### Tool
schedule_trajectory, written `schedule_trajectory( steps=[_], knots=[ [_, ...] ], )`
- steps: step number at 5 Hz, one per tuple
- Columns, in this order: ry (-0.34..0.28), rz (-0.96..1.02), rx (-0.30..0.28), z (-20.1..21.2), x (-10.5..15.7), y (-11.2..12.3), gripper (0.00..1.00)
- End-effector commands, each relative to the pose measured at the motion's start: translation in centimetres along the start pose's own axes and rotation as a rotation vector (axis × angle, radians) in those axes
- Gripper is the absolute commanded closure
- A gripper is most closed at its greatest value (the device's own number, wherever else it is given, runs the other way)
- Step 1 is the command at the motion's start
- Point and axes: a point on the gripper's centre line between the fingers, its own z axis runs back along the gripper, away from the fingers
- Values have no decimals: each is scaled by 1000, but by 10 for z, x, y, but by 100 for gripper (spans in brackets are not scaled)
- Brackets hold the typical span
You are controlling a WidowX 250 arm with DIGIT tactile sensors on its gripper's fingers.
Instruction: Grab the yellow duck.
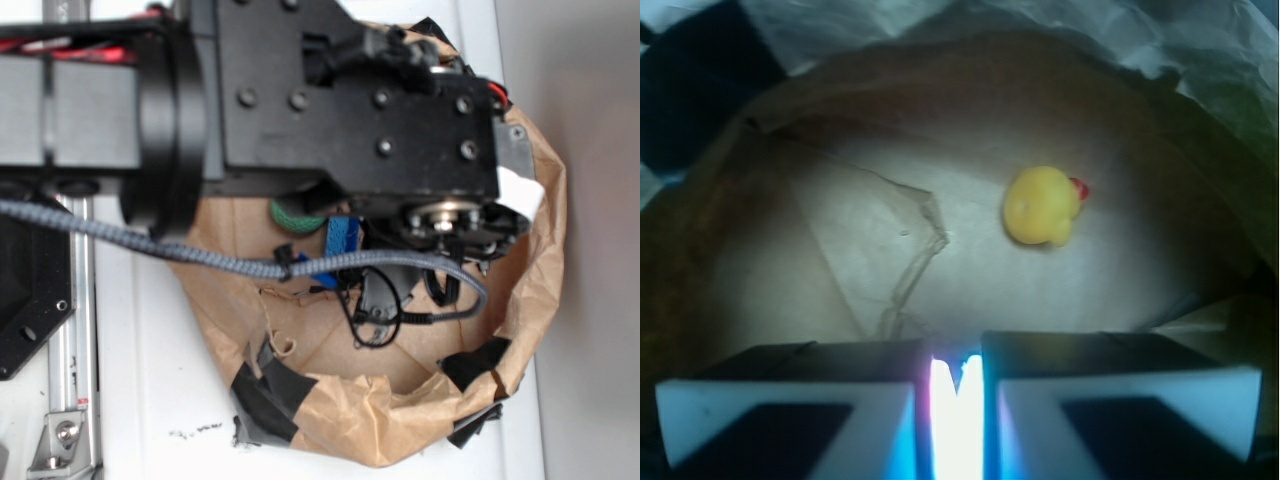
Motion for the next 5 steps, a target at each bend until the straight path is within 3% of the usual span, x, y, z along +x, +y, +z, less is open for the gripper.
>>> schedule_trajectory(
  steps=[1,2,3,4,5],
  knots=[
    [-104,18,72,-36,22,9,0],
    [-95,39,116,-52,39,14,0],
    [-47,72,135,-71,54,29,0],
    [-2,83,130,-82,63,46,0],
    [26,87,120,-88,57,45,100]
  ],
)
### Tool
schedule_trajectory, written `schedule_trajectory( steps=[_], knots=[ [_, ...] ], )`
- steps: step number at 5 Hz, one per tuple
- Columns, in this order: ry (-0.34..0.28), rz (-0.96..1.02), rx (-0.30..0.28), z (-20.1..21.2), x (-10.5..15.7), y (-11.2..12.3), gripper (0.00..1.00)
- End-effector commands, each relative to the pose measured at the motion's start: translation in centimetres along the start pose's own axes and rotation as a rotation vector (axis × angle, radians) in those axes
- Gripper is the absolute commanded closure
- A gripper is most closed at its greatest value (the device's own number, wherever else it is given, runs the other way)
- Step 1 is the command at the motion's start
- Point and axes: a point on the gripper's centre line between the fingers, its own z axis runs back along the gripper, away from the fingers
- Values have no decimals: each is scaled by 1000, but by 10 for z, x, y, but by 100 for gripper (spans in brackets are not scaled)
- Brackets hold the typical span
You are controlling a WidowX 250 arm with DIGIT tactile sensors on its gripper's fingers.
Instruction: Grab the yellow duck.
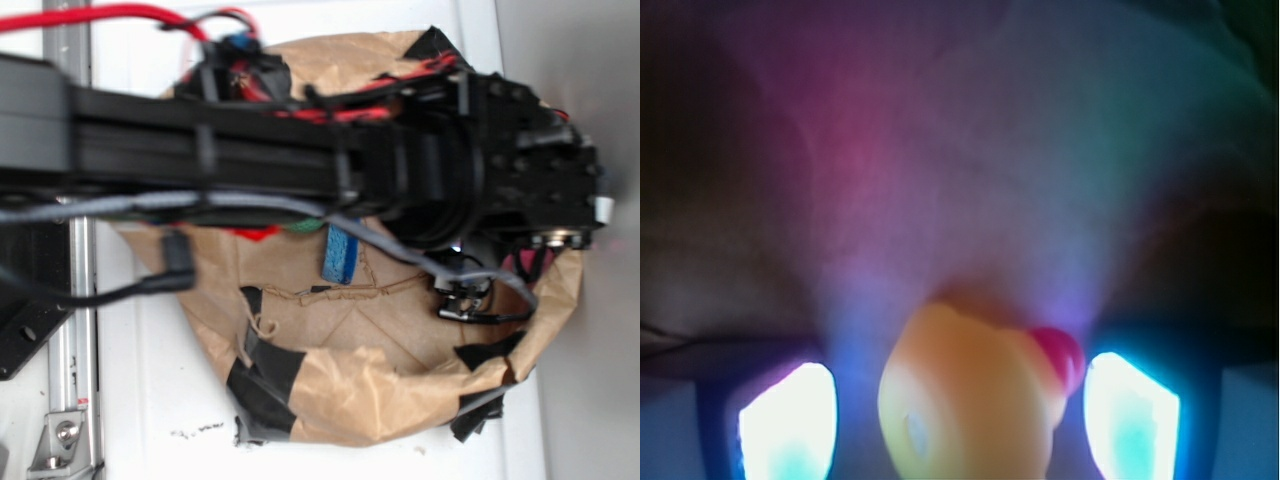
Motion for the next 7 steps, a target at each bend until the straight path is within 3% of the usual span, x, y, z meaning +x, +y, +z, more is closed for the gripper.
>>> schedule_trajectory(
  steps=[1,3,5,7],
  knots=[
    [-68,0,3,16,6,-6,100],
    [-134,-87,33,66,-21,-25,100],
    [-95,-78,9,125,-48,-41,100],
    [-114,14,-78,150,-61,-33,100]
  ],
)
